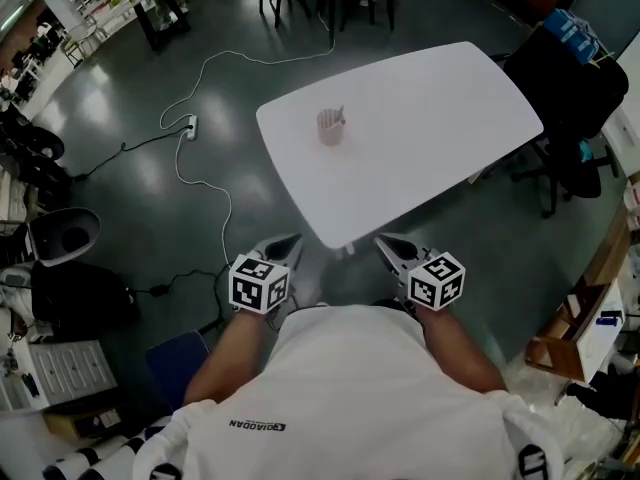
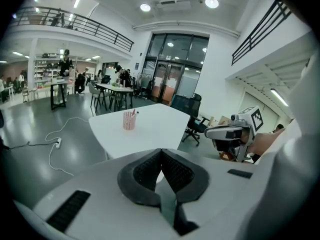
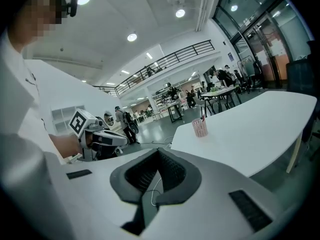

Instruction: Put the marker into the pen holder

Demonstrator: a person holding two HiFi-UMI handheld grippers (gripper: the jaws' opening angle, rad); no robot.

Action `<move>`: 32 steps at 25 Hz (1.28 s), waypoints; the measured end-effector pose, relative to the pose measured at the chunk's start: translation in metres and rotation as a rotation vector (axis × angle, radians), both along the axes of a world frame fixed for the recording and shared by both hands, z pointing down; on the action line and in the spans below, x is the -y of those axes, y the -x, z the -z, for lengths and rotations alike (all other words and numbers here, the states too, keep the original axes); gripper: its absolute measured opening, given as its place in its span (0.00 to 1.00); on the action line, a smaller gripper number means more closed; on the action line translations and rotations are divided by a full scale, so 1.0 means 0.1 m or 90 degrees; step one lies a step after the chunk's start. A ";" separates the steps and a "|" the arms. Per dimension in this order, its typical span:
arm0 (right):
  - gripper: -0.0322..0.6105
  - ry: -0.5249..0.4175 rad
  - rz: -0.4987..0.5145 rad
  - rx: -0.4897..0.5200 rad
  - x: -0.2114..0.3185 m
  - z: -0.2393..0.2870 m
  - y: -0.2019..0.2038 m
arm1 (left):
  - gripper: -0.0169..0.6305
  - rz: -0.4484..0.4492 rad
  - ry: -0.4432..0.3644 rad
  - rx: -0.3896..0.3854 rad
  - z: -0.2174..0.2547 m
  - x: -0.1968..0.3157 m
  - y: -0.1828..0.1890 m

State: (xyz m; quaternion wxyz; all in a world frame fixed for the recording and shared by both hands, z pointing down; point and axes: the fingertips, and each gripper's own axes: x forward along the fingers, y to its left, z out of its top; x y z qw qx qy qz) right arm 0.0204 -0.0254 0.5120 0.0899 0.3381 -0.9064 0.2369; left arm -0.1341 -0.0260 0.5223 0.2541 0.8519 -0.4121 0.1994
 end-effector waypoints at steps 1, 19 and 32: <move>0.08 0.001 -0.004 -0.002 -0.03 0.00 0.03 | 0.07 -0.004 -0.001 -0.002 0.00 -0.01 0.03; 0.08 0.000 -0.045 -0.028 -0.28 0.00 0.14 | 0.07 -0.045 -0.007 -0.023 -0.04 -0.18 0.16; 0.08 -0.028 -0.044 -0.036 -0.28 0.11 0.13 | 0.07 -0.029 -0.015 -0.030 0.02 -0.19 0.18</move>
